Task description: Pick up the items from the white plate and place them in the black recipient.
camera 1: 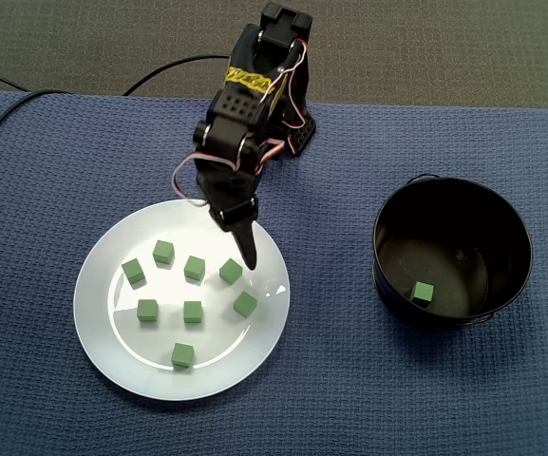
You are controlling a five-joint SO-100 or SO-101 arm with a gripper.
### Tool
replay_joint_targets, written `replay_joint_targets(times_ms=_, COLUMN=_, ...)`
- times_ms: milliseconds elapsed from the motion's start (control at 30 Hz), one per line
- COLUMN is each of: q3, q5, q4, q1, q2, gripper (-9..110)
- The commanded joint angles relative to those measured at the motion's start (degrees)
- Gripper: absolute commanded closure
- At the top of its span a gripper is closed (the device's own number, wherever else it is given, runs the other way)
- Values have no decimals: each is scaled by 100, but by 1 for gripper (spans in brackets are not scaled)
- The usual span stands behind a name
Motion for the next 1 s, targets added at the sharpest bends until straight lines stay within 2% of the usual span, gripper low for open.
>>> replay_joint_targets(times_ms=0, q3=483, q5=-694, q4=-606, q1=176, q2=-105, gripper=67)
replay_joint_targets(times_ms=200, q3=475, q5=-1705, q4=-1037, q1=475, q2=-510, gripper=68)
replay_joint_targets(times_ms=600, q3=976, q5=-1503, q4=-1749, q1=-79, q2=-896, gripper=69)
replay_joint_targets(times_ms=967, q3=1063, q5=-1644, q4=-2435, q1=0, q2=-1336, gripper=70)
